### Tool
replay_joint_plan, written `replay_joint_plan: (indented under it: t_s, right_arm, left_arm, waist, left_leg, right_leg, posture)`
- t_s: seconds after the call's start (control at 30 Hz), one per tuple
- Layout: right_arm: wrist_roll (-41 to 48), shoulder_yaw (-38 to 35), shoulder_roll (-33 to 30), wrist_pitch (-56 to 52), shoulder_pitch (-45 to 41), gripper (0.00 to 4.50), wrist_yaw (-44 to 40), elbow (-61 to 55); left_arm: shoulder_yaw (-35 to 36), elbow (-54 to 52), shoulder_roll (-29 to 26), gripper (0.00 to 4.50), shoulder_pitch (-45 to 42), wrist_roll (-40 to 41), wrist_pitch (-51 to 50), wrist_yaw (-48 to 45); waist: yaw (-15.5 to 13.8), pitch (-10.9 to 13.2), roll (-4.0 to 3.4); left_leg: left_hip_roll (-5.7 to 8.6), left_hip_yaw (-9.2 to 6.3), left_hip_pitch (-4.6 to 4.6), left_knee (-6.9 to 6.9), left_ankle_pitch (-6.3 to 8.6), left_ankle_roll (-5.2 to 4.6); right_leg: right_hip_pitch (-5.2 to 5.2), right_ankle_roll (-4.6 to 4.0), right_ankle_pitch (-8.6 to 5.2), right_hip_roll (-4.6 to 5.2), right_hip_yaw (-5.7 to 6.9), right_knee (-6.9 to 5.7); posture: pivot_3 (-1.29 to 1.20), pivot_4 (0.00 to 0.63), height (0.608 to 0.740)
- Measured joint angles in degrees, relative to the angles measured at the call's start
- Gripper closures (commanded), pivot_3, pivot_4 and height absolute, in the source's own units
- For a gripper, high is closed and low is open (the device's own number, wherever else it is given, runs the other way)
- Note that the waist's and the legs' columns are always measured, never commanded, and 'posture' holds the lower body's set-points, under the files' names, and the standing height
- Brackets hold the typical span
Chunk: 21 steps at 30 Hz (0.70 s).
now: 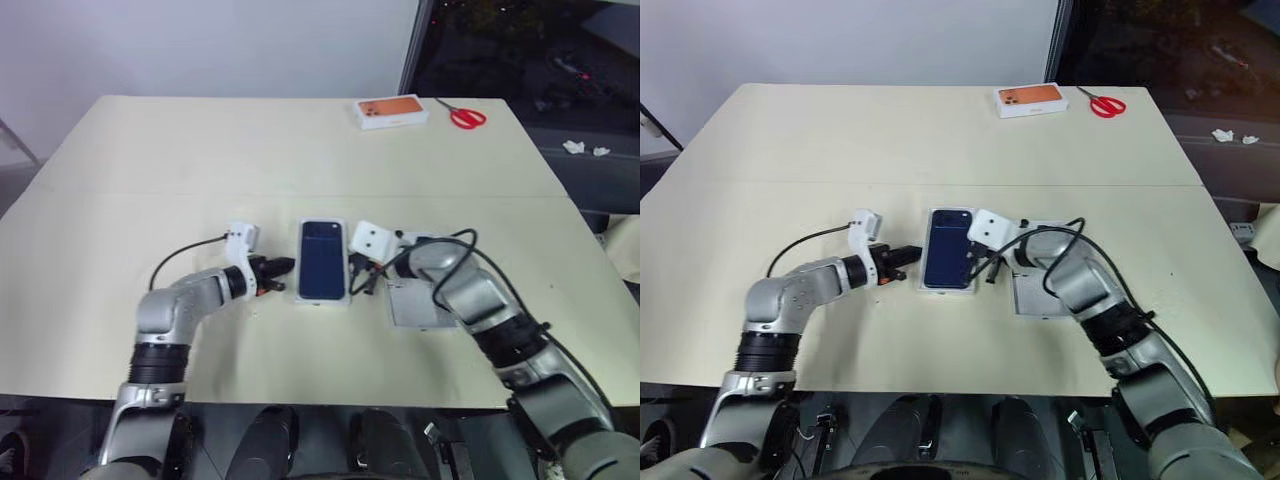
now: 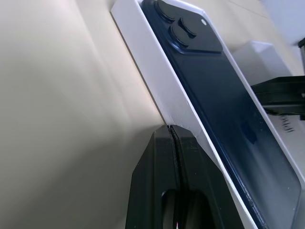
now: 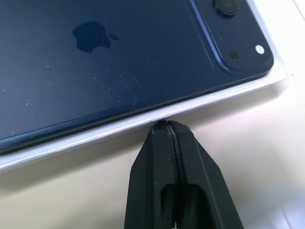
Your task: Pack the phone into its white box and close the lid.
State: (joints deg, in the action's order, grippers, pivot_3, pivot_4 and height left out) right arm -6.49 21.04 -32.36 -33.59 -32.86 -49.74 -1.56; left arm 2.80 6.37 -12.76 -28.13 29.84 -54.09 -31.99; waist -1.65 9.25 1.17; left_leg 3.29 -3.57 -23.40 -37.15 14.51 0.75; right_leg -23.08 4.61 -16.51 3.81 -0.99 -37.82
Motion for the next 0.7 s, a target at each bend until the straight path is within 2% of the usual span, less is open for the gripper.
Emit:
replay_joint_plan:
  t_s: [0.3,0.63,0.7]
  right_arm:
    - [0.01,-3.58,-4.90,-0.37,3.60,4.49,-1.30,-2.17]
    - [0.38,-4.95,-5.06,-1.44,4.06,4.49,-1.63,-2.18]
    - [1.11,-5.43,-4.75,-2.35,4.04,3.97,-1.85,-2.23]
  left_arm:
    - [-3.63,2.96,4.73,4.45,-2.06,-3.42,2.52,-0.80]
    - [-4.29,4.42,5.00,4.45,-3.00,-4.75,3.55,-3.00]
    - [-4.36,4.69,4.42,4.50,-3.14,-4.85,3.82,-3.66]
  waist:
    - [-0.74,-0.01,-0.01]
    - [-0.47,-0.01,-0.01]
    - [-0.35,-0.01,-0.01]
  left_leg:
    - [-0.01,-0.04,0.05,-0.04,0.01,-0.02]
    - [-0.03,-0.05,0.07,-0.04,0.03,-0.05]
    - [-0.06,-0.05,0.07,-0.03,0.02,-0.04]
  right_leg:
    - [0.27,0.06,0.03,0.00,0.08,0.27]
    - [0.33,0.13,0.07,0.01,0.09,0.38]
    - [0.31,0.13,0.07,-0.01,0.08,0.37]
  posture:
    - [0.00,0.150,0.740]
    - [0.00,0.150,0.740]
    - [0.00,0.150,0.740]
